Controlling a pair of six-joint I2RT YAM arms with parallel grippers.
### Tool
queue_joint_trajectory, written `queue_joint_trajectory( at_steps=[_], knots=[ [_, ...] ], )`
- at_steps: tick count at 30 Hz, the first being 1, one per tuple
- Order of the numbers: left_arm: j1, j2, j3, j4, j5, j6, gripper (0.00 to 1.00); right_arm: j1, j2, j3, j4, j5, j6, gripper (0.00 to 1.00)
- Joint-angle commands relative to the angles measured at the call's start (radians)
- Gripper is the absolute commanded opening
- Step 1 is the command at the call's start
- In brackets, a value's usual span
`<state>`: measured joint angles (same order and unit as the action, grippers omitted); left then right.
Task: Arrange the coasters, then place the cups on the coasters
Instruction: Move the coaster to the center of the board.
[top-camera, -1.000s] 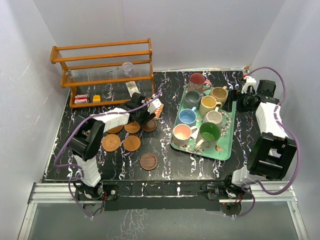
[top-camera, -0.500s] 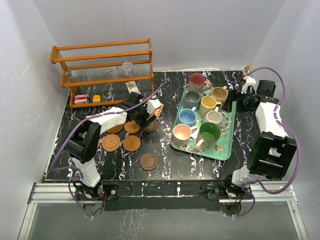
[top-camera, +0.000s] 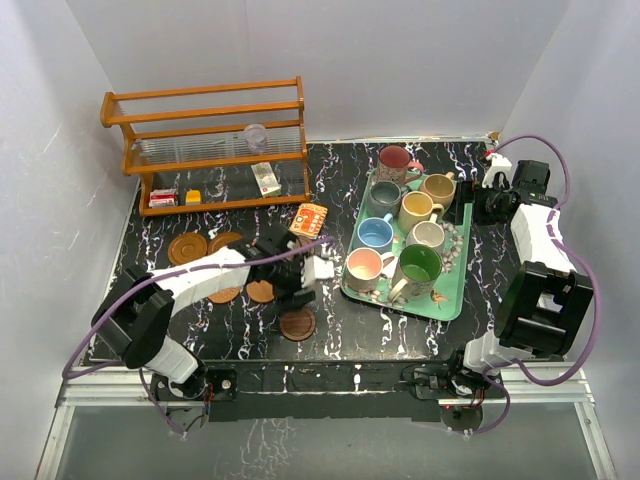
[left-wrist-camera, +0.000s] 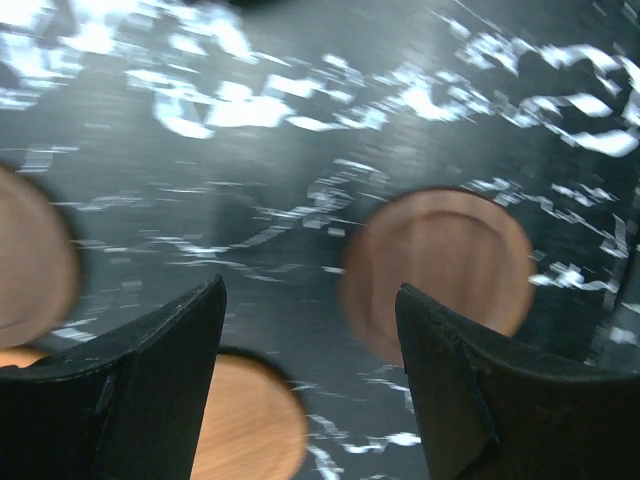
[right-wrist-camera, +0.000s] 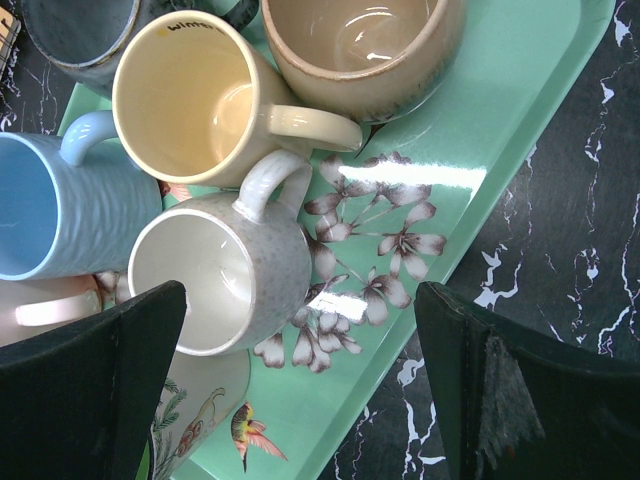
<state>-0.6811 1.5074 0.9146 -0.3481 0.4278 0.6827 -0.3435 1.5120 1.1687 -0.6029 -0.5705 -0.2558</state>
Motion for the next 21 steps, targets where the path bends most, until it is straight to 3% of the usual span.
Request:
queue_joint_trajectory(
  at_steps=[1, 21],
  knots=[
    [-0.066, -0.060, -0.072, -0.079, 0.035, 0.025, 0.67, -0.008, -0.007, 0.025, 0.021, 0.004, -0.006, 0.98],
    [-0.100, 0.011, -0.125, 0.204, -0.361, -0.039, 0.66, -0.014, -0.003, 0.025, 0.019, 0.000, -0.006, 0.98]
  ],
)
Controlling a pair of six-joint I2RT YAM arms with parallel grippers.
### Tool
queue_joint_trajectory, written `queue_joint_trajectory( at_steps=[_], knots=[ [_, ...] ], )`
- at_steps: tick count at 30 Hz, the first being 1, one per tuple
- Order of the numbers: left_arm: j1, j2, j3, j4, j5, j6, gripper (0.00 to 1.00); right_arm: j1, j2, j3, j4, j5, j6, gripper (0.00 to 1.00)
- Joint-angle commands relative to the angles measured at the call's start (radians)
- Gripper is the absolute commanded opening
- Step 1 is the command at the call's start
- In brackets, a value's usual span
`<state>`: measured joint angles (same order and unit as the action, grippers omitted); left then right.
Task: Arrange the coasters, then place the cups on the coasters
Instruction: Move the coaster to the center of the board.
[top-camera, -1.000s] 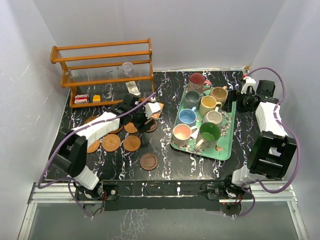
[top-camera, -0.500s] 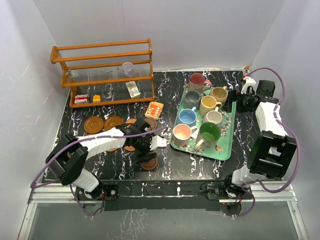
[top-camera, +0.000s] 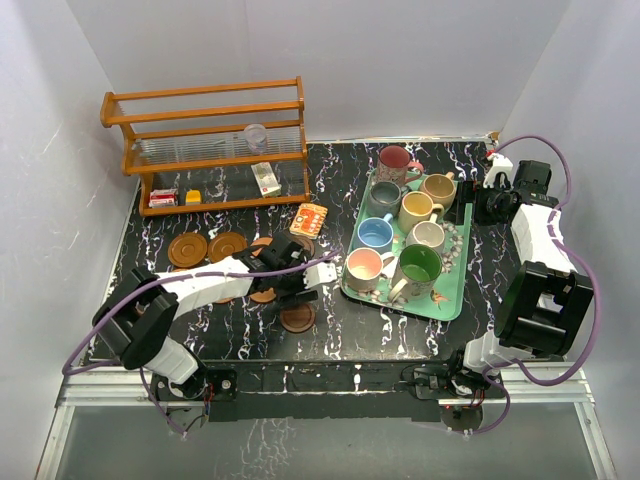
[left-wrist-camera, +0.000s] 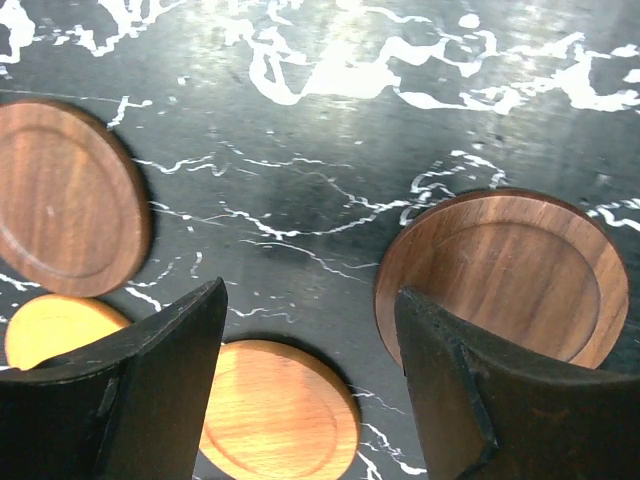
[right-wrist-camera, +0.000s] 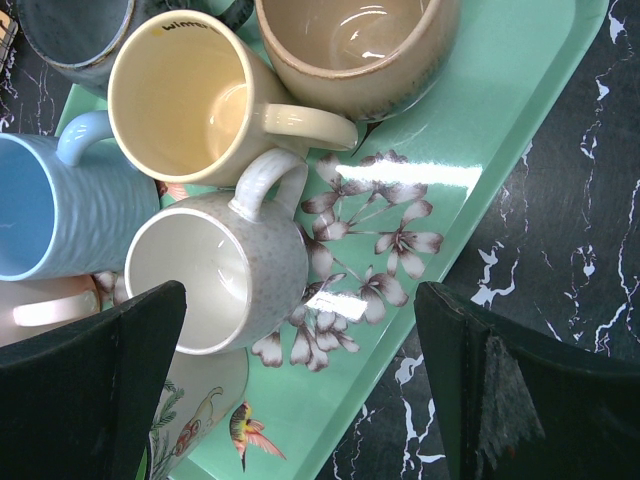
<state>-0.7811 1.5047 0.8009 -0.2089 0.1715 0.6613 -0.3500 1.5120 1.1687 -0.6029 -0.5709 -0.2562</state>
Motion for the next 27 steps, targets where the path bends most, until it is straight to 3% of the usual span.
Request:
queue_joint_trajectory(
  at_steps=[1, 12, 27],
  knots=[
    [0.001, 0.019, -0.012, 0.074, -0.117, -0.018, 0.66, -0.007, -0.003, 0.025, 0.020, 0.000, -0.007, 0.98],
    [0.033, 0.070, 0.011, 0.180, -0.218, -0.054, 0.66, -0.008, -0.004, 0.026, 0.017, 0.000, -0.008, 0.98],
    [0.105, 0.098, 0.031, 0.181, -0.200, -0.050, 0.65, -0.009, -0.003, 0.026, 0.016, -0.003, -0.009, 0.98]
  ],
)
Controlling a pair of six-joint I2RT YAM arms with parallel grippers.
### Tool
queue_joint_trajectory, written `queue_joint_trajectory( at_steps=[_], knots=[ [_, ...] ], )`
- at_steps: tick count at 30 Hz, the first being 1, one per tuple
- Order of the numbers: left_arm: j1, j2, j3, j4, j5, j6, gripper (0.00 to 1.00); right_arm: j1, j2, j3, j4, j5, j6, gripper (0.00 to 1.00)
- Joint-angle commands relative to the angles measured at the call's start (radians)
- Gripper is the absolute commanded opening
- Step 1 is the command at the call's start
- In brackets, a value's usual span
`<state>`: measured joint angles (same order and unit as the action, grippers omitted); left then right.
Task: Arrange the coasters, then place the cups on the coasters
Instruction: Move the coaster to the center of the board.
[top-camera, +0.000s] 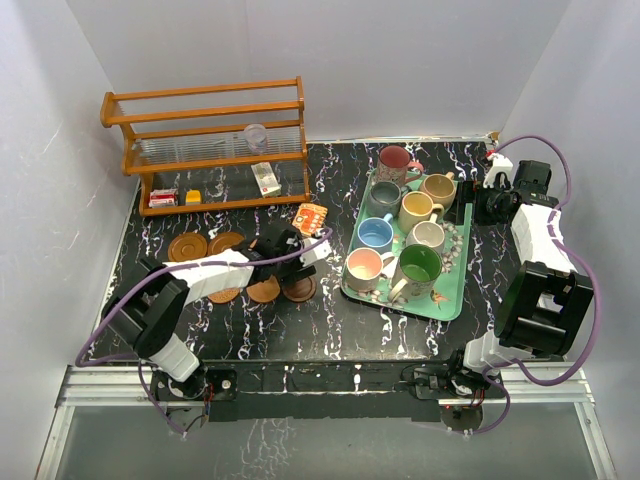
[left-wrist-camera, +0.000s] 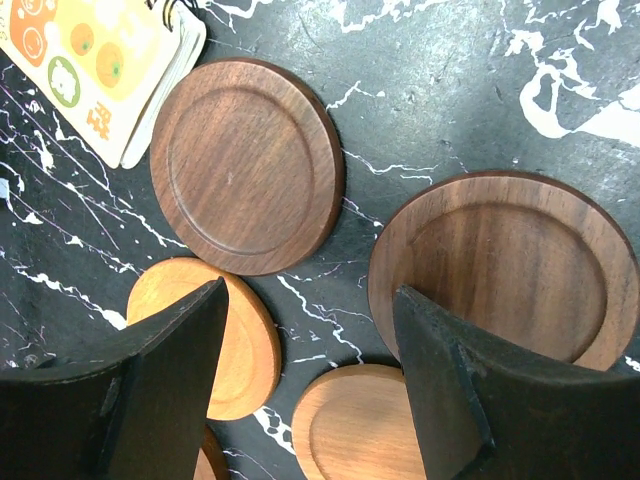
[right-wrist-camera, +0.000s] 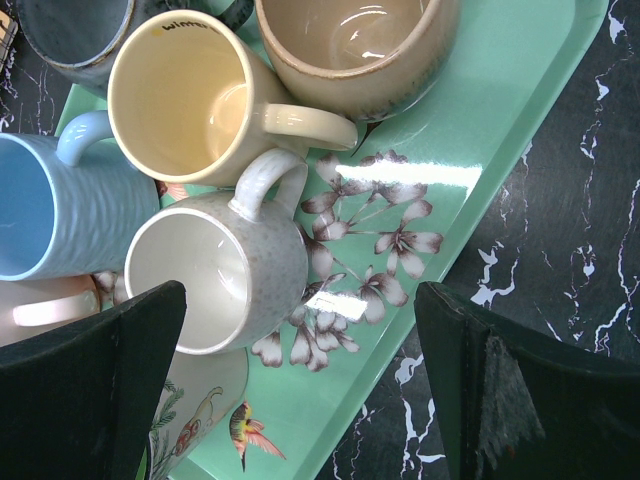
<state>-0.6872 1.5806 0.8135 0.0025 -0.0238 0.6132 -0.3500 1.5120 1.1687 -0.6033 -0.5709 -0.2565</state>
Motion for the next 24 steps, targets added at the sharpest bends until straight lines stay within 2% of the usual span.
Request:
queue_joint_trajectory(
  at_steps=[1, 8, 15, 19, 24],
  knots=[
    [0.010, 0.024, 0.022, -0.031, -0.002, -0.004, 0.65, -0.009, -0.003, 0.026, 0.017, -0.003, -0.008, 0.98],
    [0.015, 0.001, 0.057, -0.057, 0.037, -0.045, 0.67, -0.009, -0.003, 0.030, 0.014, -0.005, -0.011, 0.98],
    [0.057, -0.013, 0.174, -0.133, 0.124, -0.094, 0.74, 0.002, -0.024, 0.077, -0.019, 0.022, -0.013, 0.98],
    [0.118, -0.020, 0.240, -0.182, 0.205, -0.131, 0.81, 0.039, -0.045, 0.121, -0.059, 0.064, -0.042, 0.97],
    [0.169, -0.039, 0.301, -0.236, 0.240, -0.197, 0.93, 0.135, -0.052, 0.173, -0.228, 0.165, -0.163, 0.95]
  ],
)
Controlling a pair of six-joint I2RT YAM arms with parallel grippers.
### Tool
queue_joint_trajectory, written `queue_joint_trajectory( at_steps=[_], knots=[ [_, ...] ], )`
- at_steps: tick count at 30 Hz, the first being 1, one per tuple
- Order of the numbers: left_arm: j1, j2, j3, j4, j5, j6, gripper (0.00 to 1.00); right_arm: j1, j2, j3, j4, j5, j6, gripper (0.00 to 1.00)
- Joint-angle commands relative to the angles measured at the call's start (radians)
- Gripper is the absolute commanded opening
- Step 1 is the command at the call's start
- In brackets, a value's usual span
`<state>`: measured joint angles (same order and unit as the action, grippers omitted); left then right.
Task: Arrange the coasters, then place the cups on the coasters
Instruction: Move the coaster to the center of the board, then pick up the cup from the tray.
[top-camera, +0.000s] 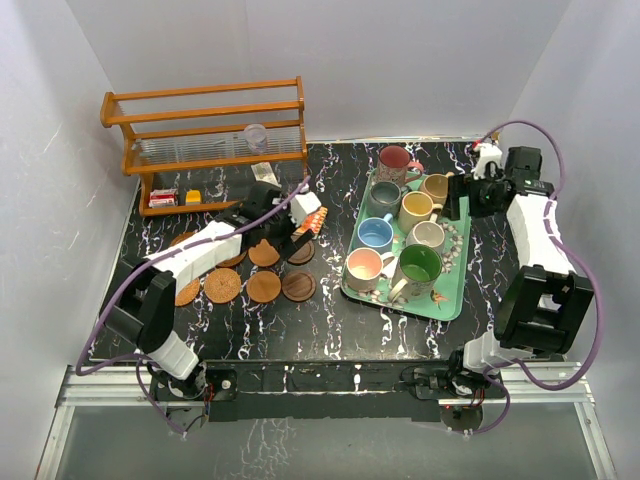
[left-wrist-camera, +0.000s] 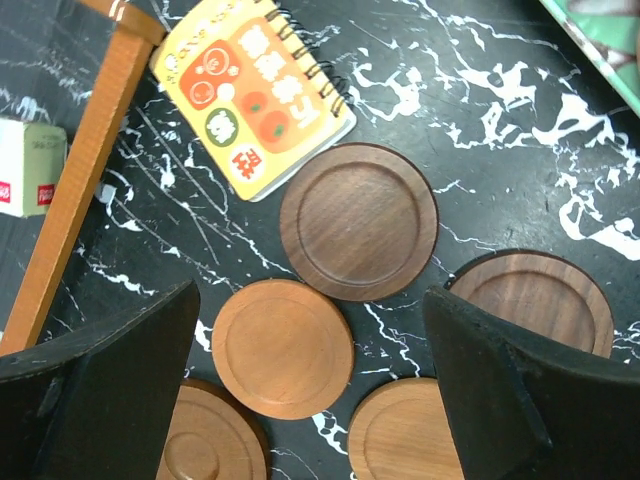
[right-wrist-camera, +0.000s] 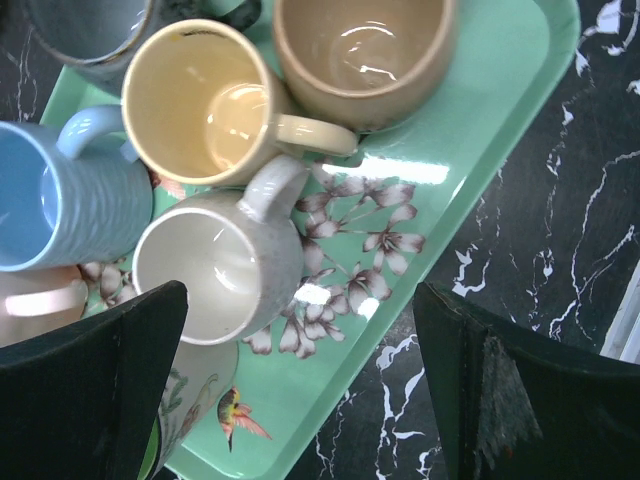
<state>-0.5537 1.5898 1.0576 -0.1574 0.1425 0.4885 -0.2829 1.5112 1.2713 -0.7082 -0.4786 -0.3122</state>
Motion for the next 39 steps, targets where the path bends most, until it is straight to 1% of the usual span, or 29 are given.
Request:
queue_joint_trajectory(
  at_steps=[1, 2, 5, 8, 11, 14, 18, 31, 34, 39],
  knots=[
    [0.045, -0.051, 0.066, -0.085, 0.086, -0.089, 0.96, 0.089, -0.058, 0.070, -0.160, 0.078, -0.134, 0.94],
    [0.051, -0.055, 0.075, -0.094, 0.097, -0.104, 0.98, 0.111, -0.067, 0.068, -0.193, 0.087, -0.159, 0.93],
    [0.062, -0.055, 0.103, -0.115, 0.116, -0.134, 0.99, 0.203, -0.107, 0.025, -0.259, 0.142, -0.202, 0.91],
    [0.063, -0.051, 0.124, -0.134, 0.120, -0.133, 0.99, 0.306, -0.159, -0.036, -0.263, 0.221, -0.213, 0.87],
    [0.063, -0.054, 0.124, -0.151, 0.118, -0.115, 0.99, 0.361, -0.192, -0.082, -0.251, 0.276, -0.220, 0.80],
    [0.063, -0.057, 0.116, -0.161, 0.123, -0.104, 0.99, 0.379, -0.193, -0.107, -0.246, 0.294, -0.222, 0.72],
    [0.064, -0.061, 0.106, -0.159, 0.128, -0.102, 0.98, 0.408, -0.163, -0.114, -0.243, 0.305, -0.210, 0.57],
    [0.063, -0.069, 0.097, -0.151, 0.131, -0.091, 0.96, 0.440, -0.095, -0.142, -0.234, 0.290, -0.219, 0.31],
    [0.062, -0.073, 0.103, -0.159, 0.149, -0.066, 0.96, 0.444, -0.090, -0.148, -0.232, 0.250, -0.209, 0.22],
    [0.047, -0.064, 0.151, -0.227, 0.198, -0.024, 0.96, 0.444, -0.090, -0.164, -0.235, 0.220, -0.191, 0.08]
  ],
)
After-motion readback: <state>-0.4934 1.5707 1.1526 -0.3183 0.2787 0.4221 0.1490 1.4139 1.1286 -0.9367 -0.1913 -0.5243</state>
